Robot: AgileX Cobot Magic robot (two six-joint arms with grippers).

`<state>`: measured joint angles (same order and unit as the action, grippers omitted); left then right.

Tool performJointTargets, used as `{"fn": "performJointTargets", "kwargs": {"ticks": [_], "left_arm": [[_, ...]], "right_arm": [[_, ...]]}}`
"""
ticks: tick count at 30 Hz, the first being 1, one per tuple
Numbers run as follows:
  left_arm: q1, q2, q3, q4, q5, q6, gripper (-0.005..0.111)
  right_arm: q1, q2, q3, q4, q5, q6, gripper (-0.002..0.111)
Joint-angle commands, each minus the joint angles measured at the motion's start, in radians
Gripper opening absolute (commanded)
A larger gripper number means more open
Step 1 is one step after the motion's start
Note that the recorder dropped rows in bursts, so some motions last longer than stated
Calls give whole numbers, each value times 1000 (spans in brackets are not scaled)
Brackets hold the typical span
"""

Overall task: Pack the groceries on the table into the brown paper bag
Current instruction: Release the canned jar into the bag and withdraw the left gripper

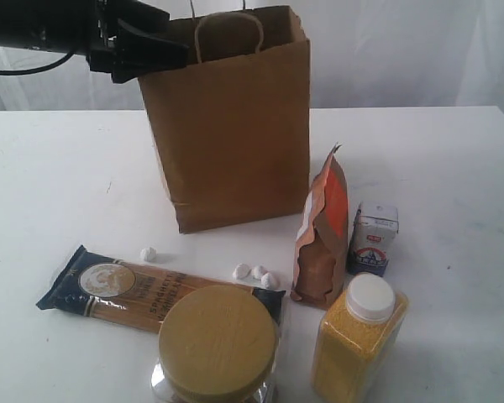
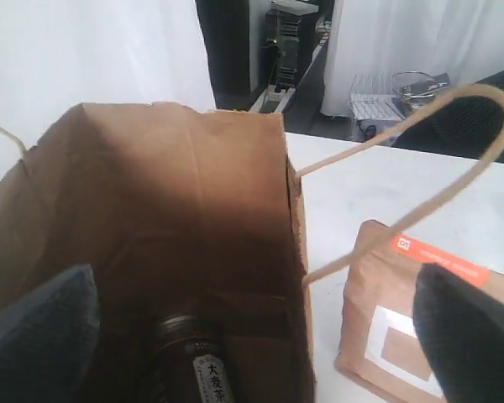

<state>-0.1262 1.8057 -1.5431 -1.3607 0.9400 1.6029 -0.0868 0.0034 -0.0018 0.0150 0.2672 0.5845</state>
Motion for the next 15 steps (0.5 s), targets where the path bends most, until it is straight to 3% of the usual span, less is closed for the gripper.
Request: {"fn": "performJointTargets", "kwargs": {"ticks": [1, 7, 15], "left_arm": [[21, -66, -6, -15, -43, -3, 105], [64, -169, -6, -15, -210, -8, 105], [93, -305, -6, -13, -240, -11, 105]], "right_arm": [[-4, -3, 2, -7, -7, -4, 0], [-4, -3, 2, -7, -7, -4, 0], [-4, -3, 2, -7, -23, -4, 0]]}}
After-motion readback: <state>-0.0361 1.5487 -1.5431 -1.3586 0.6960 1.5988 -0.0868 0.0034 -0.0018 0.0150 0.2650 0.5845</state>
